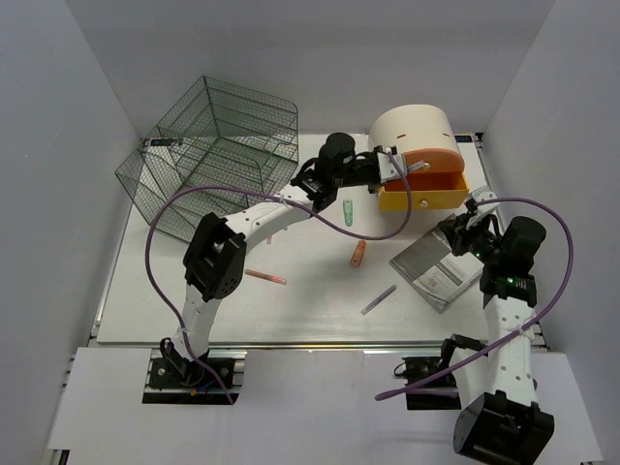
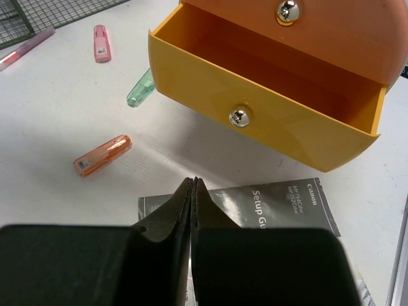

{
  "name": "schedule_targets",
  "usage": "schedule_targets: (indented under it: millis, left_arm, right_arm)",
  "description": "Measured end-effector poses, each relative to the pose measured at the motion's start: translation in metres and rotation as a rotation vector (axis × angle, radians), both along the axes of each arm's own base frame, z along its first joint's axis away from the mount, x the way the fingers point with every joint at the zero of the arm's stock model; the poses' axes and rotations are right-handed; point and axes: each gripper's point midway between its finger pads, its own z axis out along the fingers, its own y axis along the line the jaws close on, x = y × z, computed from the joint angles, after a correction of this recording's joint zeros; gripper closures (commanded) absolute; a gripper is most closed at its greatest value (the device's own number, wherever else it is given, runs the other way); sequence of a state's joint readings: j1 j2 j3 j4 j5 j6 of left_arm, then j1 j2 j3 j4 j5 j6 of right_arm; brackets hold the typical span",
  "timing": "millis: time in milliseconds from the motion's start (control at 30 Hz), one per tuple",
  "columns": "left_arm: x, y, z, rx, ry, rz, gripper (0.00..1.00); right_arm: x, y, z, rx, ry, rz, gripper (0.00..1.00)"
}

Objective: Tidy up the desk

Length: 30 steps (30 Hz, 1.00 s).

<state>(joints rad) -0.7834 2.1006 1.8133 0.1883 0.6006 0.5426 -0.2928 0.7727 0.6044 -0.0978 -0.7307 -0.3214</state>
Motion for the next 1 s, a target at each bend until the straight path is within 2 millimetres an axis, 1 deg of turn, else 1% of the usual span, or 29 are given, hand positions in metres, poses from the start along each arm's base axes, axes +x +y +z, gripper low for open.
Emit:
schedule_targets:
  millis: [200,300,333,367,400,433,467,500,533,600,633,700,833,867,900,933,1000]
  left_arm:
    - [0.009,-0.007,-0.038,0.042,0.035,0.014,1.00]
    - [0.012,-0.008,-0.045,0.048,0.039,0.029,0.95]
    - [0.014,-0.008,-0.046,0.046,0.037,0.037,0.93]
    - [0.016,-0.008,-0.045,0.043,0.033,0.044,0.81]
    - [0.017,-0.008,-0.044,0.040,0.030,0.053,0.77]
    - [0.019,-0.008,-0.043,0.035,0.025,0.061,0.73]
    - [0.020,-0.007,-0.041,0.030,0.020,0.067,0.64]
    - [0.021,-0.007,-0.040,0.025,0.017,0.073,0.61]
    - [0.022,-0.007,-0.039,0.020,0.016,0.078,0.59]
    - [0.024,-0.007,-0.038,0.014,0.017,0.090,0.55]
    - [0.025,-0.007,-0.037,0.011,0.018,0.095,0.54]
    - [0.026,-0.006,-0.036,0.004,0.021,0.103,0.53]
    - [0.027,-0.006,-0.034,-0.007,0.033,0.113,0.52]
    - [0.027,-0.006,-0.034,-0.012,0.040,0.114,0.53]
    - [0.026,-0.006,-0.032,-0.021,0.048,0.118,0.56]
    - [0.024,-0.004,-0.031,-0.028,0.063,0.123,0.61]
    - [0.016,0.005,-0.027,-0.049,0.110,0.135,0.74]
  right_arm:
    - [-0.003,-0.002,0.006,0.002,-0.023,0.003,1.00]
    - [-0.004,-0.002,0.006,0.007,-0.024,0.009,0.98]
    - [-0.004,-0.002,0.006,0.009,-0.024,0.012,0.96]
    - [-0.005,-0.001,0.004,0.012,-0.020,0.015,0.95]
    - [-0.005,-0.001,0.003,0.016,-0.016,0.016,0.93]
    - [-0.006,-0.001,0.001,0.019,-0.013,0.017,0.85]
    - [-0.006,-0.002,0.001,0.021,-0.012,0.017,0.80]
    - [-0.006,-0.001,0.002,0.024,-0.012,0.019,0.76]
    - [-0.007,-0.001,0.002,0.025,-0.014,0.024,0.68]
    - [-0.008,0.000,0.002,0.027,-0.015,0.034,0.60]
    - [-0.008,0.002,0.002,0.027,-0.017,0.044,0.56]
    - [-0.010,0.004,0.001,0.027,-0.020,0.062,0.52]
    - [-0.014,0.010,-0.001,0.017,-0.028,0.113,0.51]
    - [-0.016,0.012,-0.001,0.011,-0.037,0.136,0.53]
    - [-0.019,0.016,-0.002,0.005,-0.044,0.167,0.58]
    - [-0.021,0.019,-0.003,-0.017,-0.061,0.206,0.60]
    - [-0.032,0.031,-0.011,-0.058,-0.088,0.321,0.73]
